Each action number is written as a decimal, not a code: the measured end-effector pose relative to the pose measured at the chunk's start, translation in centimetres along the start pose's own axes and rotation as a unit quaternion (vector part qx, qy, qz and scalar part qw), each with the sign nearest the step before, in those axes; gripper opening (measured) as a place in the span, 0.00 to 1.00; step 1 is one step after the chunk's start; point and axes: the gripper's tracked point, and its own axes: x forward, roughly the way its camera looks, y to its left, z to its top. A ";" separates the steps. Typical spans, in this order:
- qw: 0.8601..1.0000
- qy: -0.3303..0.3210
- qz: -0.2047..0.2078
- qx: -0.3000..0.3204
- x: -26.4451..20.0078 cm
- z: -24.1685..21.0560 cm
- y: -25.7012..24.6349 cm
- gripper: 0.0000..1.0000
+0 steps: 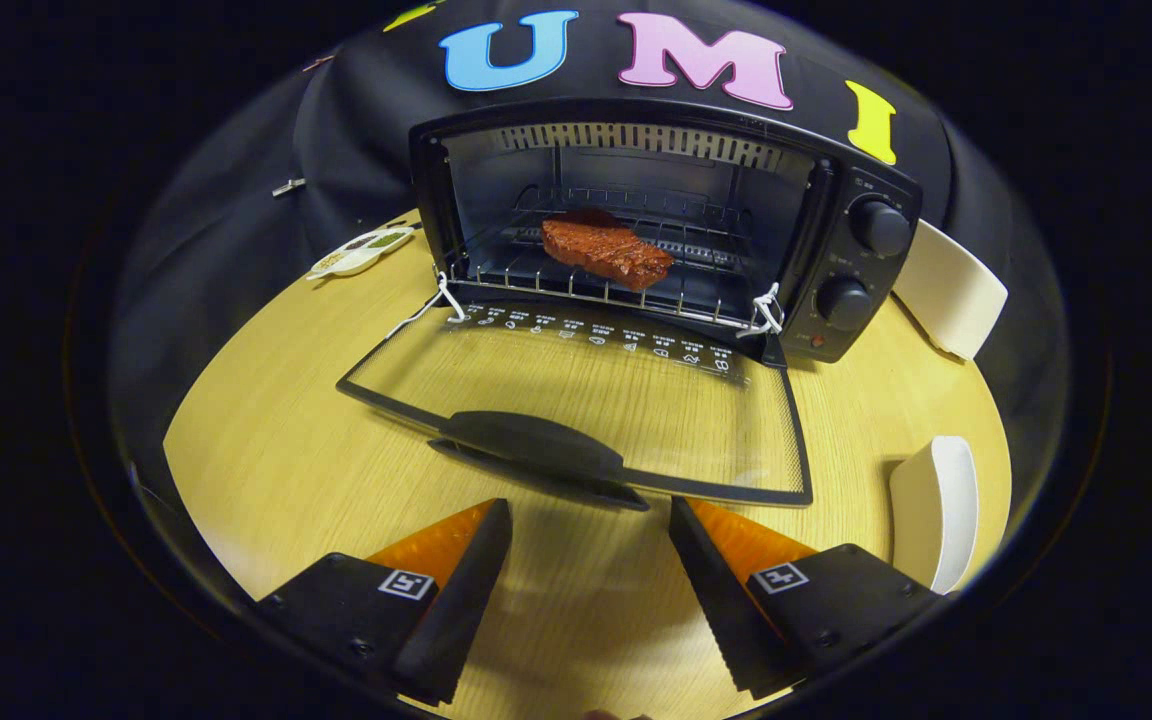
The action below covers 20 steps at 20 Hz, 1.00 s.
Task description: Open the toaster oven, put the food inside, and close the toaster oven door.
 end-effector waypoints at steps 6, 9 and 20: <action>1.000 0.001 0.002 0.017 0.0 0.9 0.2 0.98; 1.000 -0.029 0.003 -0.004 -1.6 2.7 0.5 0.99; 0.991 -0.136 0.009 0.008 -4.3 14.8 -0.4 0.98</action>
